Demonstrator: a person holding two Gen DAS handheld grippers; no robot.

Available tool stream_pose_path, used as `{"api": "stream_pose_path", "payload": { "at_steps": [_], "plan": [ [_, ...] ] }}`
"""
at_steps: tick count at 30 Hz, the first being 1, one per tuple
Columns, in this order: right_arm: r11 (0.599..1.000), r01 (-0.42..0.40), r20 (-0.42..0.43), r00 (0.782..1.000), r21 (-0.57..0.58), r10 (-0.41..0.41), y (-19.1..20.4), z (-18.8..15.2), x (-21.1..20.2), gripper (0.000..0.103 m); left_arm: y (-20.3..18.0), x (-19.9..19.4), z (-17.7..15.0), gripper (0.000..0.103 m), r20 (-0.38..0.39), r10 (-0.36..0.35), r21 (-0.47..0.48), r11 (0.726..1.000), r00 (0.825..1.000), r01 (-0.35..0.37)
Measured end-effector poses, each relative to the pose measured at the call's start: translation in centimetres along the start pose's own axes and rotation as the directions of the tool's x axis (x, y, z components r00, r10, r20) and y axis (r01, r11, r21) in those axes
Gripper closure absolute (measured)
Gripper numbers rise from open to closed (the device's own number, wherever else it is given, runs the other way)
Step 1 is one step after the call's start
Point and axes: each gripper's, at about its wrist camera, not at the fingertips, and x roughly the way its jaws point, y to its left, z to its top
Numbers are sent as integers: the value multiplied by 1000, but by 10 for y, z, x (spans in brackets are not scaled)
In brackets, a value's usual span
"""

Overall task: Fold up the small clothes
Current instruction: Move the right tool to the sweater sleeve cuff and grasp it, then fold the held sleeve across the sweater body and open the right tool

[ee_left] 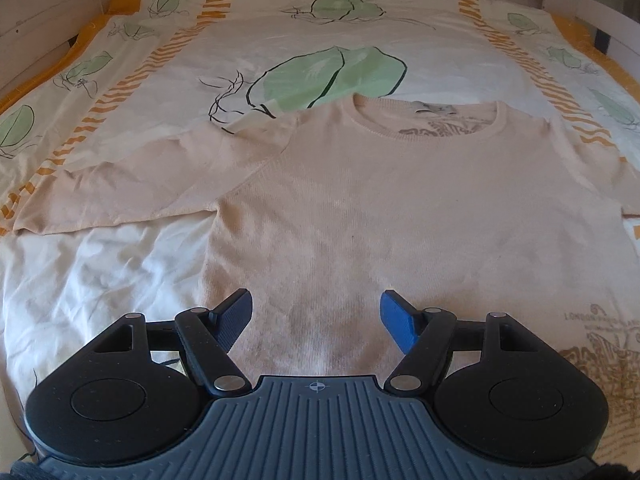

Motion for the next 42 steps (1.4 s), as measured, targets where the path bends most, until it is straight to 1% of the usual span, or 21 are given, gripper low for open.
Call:
{"api": "stream_pose_path", "payload": {
  "at_steps": [6,8,11,12,14,15,16,17,18,20,21,24,25,28,30,32,34,36,38,40,42],
  "plan": [
    [997,7,-87,996,81,0,-15,12,39,20,0,14,-5,33,-47,-4,4,1000,999,4],
    [996,23,-103,995,84,-14,-16,14,48,20,1,17,-7,33,-51,-3,6,1000,999,3],
    [994,19,-123,992,105,-6,-20,16,60,20,1,18,-9,32,-50,-3,10,1000,999,3],
    [993,16,-129,992,114,-1,-22,15,62,22,1,18,-9,32,-50,-2,12,1000,999,2],
    [991,4,-149,989,135,16,-24,15,68,34,1,18,-10,32,-49,0,18,1000,999,1],
    [989,-8,-160,987,147,32,-26,15,70,43,0,18,-9,32,-48,2,24,1000,999,-1],
    [988,-16,-164,986,156,42,-27,14,71,48,-1,19,-9,32,-47,3,29,1000,999,-1],
    [987,-17,-162,986,158,43,-28,14,71,50,-2,19,-9,32,-45,3,35,999,999,-1],
    [988,-17,-160,986,152,42,-27,15,70,56,-3,20,-10,32,-43,3,42,999,999,-1],
    [991,-30,-154,987,130,50,-25,16,67,75,-4,21,-10,32,-39,2,51,999,999,0],
    [992,-37,-151,987,120,55,-23,17,67,89,-3,21,-10,31,-38,0,52,999,999,2],
    [996,-36,-124,991,82,46,-16,21,57,90,-2,23,-11,30,-35,-4,53,999,999,6],
    [996,-45,-110,992,79,53,-14,23,52,91,-2,23,-12,27,-33,-3,53,999,999,4],
    [992,-101,-58,993,76,106,-3,34,30,91,1,26,-13,21,-29,-5,50,999,1000,6],
    [986,-160,-15,987,55,161,13,44,8,91,4,28,-13,17,-27,-14,41,999,1000,15],
    [972,-234,21,972,24,233,36,54,-14,91,7,29,-14,14,-25,-22,36,999,999,23],
    [948,-316,45,947,-19,317,65,61,-36,92,9,30,-14,13,-21,-33,30,999,999,33],
    [913,-400,57,913,-74,405,100,63,-59,92,10,30,-15,13,-15,-38,27,999,999,38],
    [869,-478,50,872,-129,487,139,61,-77,92,10,30,-16,13,-7,-40,26,999,999,40],
    [824,-546,21,832,-152,555,174,53,-87,94,11,29,-18,13,2,-45,28,999,999,45],
    [776,-605,-36,792,-180,609,207,36,-91,94,14,28,-18,13,5,-57,21,998,998,57]
  ]
}}
